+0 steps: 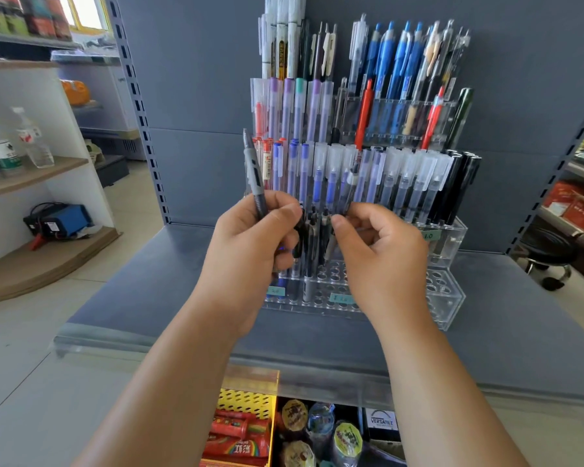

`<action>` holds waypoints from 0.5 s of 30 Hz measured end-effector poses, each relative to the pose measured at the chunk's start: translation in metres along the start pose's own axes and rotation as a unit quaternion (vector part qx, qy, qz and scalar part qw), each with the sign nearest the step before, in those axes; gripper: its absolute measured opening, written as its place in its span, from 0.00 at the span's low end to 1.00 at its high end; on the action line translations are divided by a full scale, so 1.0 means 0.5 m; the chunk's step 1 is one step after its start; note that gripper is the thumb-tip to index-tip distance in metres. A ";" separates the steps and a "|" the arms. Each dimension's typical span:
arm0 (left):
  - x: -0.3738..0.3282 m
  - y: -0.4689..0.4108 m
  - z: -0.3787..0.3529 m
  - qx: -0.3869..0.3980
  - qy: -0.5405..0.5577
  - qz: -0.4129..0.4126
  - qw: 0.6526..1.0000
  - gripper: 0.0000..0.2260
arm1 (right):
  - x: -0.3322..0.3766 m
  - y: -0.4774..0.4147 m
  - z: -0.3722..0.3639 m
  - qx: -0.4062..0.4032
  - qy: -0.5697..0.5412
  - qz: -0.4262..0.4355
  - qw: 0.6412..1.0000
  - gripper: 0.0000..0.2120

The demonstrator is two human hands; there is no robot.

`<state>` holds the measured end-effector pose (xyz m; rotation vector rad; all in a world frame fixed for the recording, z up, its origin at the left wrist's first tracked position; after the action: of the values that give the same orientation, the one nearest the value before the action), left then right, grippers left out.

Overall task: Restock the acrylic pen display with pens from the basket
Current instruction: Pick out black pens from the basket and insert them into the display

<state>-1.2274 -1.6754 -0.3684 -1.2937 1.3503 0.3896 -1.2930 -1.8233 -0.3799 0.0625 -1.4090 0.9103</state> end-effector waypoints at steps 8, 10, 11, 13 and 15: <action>0.009 0.011 -0.022 0.025 0.054 0.045 0.997 0.10 | -0.013 0.005 -0.010 -0.002 0.045 -0.004 0.999 0.07; 0.006 0.015 -0.029 0.041 0.080 0.060 0.994 0.13 | -0.012 0.005 -0.010 -0.002 0.053 -0.005 0.999 0.06; 0.006 0.016 -0.031 0.050 0.091 0.064 0.992 0.15 | -0.011 0.006 -0.010 -0.004 0.062 -0.002 0.998 0.05; 0.004 0.018 -0.034 0.064 0.107 0.063 0.990 0.19 | -0.009 0.008 -0.013 -0.004 0.082 0.002 0.997 0.04; 0.002 0.020 -0.034 0.069 0.110 0.059 0.990 0.20 | -0.013 0.010 -0.017 0.004 0.095 -0.017 0.995 0.04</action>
<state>-1.2435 -1.6866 -0.3687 -1.1712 1.6159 0.2337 -1.2886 -1.8186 -0.3898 0.0061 -1.2234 0.8697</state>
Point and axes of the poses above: each hand's wrist, its own y-axis away from the middle knuckle, its own z-axis out of the back of the hand, x = y × z, the point moved 5 cm from there along -y, towards the middle knuckle, and after that the axes turned 12 degrees about -z, right-handed, at the moved point
